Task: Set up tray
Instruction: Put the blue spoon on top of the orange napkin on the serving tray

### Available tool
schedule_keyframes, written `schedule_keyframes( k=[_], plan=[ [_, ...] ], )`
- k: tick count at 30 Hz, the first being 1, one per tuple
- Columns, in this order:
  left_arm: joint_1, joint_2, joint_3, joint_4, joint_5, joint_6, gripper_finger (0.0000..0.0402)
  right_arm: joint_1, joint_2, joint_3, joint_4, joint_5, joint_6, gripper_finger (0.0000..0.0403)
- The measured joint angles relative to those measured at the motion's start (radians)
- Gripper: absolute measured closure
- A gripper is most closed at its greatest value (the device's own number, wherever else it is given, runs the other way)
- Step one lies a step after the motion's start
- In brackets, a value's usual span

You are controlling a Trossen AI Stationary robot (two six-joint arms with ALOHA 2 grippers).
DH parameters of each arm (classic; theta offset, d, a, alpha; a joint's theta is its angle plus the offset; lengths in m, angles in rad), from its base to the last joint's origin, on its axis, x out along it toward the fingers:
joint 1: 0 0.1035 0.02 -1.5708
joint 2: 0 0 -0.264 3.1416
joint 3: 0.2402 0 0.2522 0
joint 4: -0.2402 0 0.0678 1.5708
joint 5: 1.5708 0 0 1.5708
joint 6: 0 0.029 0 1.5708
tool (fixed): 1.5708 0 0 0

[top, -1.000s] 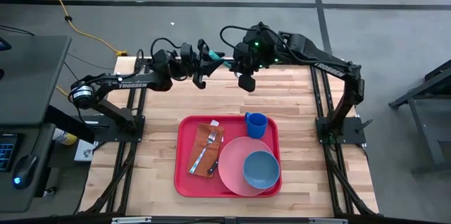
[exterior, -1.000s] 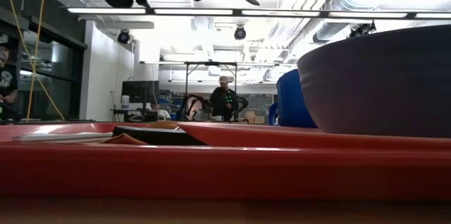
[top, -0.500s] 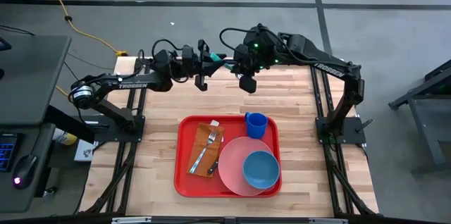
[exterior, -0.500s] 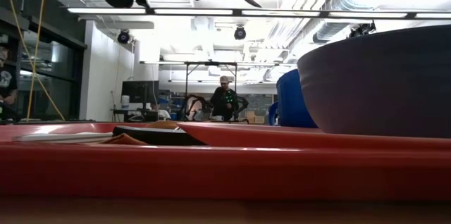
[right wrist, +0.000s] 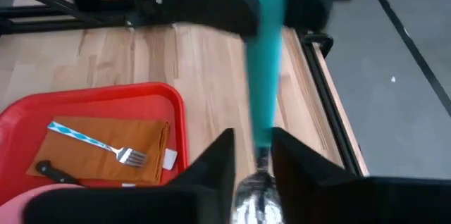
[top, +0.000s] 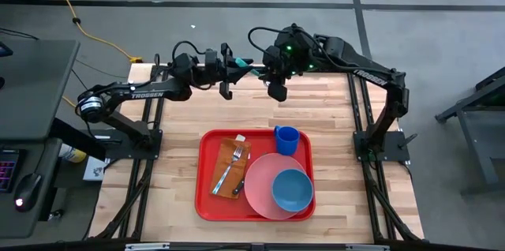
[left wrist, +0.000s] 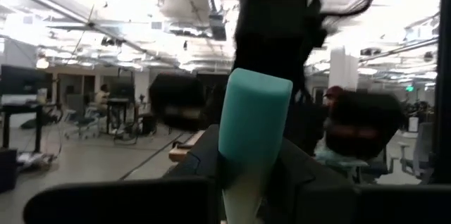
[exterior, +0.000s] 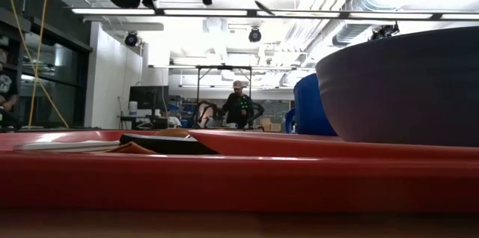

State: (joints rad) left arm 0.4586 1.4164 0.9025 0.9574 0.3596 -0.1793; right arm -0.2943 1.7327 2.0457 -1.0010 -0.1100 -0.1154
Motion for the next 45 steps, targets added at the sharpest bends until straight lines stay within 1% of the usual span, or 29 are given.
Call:
schedule_keyframes(
  k=[4, 7, 9, 12, 13, 18, 20, 23, 25, 28, 30, 32, 34, 37, 40, 45],
  plan=[
    [0.0, 0.0, 0.0, -0.026, -0.001, 0.004, 0.0312, 0.001, -0.001, 0.001, 0.027, -0.004, -0.016, 0.0274],
    [0.0, 0.0, 0.0, -0.033, -0.007, 0.003, 0.0312, 0.002, -0.003, 0.001, 0.03, 0.019, -0.015, 0.0228],
    [0.0, -0.008, 0.0, -0.069, -0.041, 0.003, 0.0312, 0.001, -0.005, 0.001, 0.003, 0.069, -0.015, 0.0202],
    [0.0, -0.049, -0.001, -0.192, -0.17, 0.022, 0.0312, 0.0, -0.011, 0.001, -0.062, 0.156, -0.018, 0.0175],
    [0.0, -0.071, -0.001, -0.239, -0.222, 0.033, 0.0312, 0.0, -0.015, 0.001, -0.081, 0.181, -0.019, 0.017],
    [-0.006, -0.218, -0.001, -0.499, -0.572, 0.053, 0.0312, 0.0, -0.04, 0.001, -0.191, 0.28, -0.015, 0.0163],
    [-0.032, -0.278, -0.001, -0.562, -0.707, 0.089, 0.0312, 0.0, -0.046, 0.001, -0.227, 0.31, -0.001, 0.0163],
    [-0.097, -0.361, 0.0, -0.683, -0.877, 0.168, 0.0312, -0.009, -0.051, 0.001, -0.272, 0.335, 0.012, 0.0163],
    [-0.162, -0.41, 0.0, -0.779, -1.024, 0.169, 0.0312, -0.021, -0.058, 0.001, -0.295, 0.348, 0.021, 0.0163],
    [-0.304, -0.459, 0.0, -0.927, -1.312, 0.109, 0.0312, -0.045, -0.059, 0.001, -0.313, 0.359, 0.022, 0.0162],
    [-0.406, -0.47, 0.0, -1.018, -1.473, 0.064, 0.0312, -0.065, -0.059, 0.001, -0.315, 0.371, 0.019, 0.0162],
    [-0.503, -0.47, 0.0, -1.088, -1.606, 0.006, 0.0312, -0.09, -0.059, 0.001, -0.315, 0.372, 0.009, 0.0162],
    [-0.587, -0.47, 0.0, -1.136, -1.703, -0.059, 0.0312, -0.117, -0.059, 0.001, -0.315, 0.359, 0.002, 0.0162],
    [-0.684, -0.449, 0.0, -1.19, -1.785, -0.149, 0.0312, -0.157, -0.059, 0.001, -0.315, 0.321, -0.018, 0.0162],
    [-0.755, -0.416, 0.0, -1.204, -1.809, -0.189, 0.0312, -0.193, -0.059, 0.001, -0.315, 0.28, -0.023, 0.0162],
    [-0.815, -0.345, 0.0, -1.204, -1.817, -0.278, 0.0312, -0.233, -0.059, 0.001, -0.315, 0.198, -0.03, 0.0162]
  ],
)
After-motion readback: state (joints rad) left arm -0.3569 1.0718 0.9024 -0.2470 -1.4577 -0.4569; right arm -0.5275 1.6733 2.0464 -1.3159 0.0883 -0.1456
